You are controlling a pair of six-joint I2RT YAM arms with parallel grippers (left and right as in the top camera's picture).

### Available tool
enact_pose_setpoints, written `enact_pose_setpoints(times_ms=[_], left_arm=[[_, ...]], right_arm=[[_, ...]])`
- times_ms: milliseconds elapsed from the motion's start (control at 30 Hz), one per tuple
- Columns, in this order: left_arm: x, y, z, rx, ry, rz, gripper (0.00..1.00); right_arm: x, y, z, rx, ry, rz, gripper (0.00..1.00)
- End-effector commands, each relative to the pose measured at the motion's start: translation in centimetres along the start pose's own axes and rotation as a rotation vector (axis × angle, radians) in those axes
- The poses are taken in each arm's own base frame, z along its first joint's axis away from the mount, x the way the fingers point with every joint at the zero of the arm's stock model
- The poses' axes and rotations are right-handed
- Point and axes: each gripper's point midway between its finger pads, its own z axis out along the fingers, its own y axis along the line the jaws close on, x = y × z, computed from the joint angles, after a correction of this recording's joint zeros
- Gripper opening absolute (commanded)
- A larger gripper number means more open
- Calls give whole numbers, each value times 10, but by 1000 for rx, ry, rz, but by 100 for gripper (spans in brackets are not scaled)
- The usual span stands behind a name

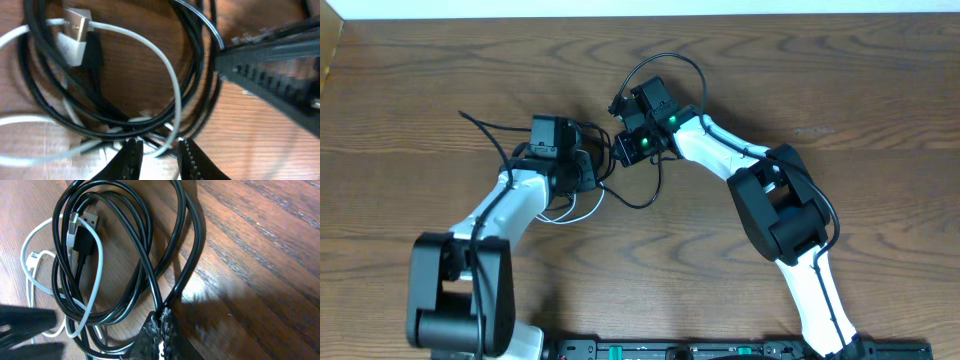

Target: Untangle cables

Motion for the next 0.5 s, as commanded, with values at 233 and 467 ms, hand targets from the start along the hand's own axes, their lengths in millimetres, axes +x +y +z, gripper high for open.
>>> enact_pose_setpoints(times_ms=[233, 467], left_arm=[[5, 8, 31, 1, 27, 74, 29], [-4, 2, 20, 15, -12, 83, 8]], right_arm=[[8, -18, 4, 74, 15, 1, 1], [8, -18, 3, 75, 15, 0, 1]])
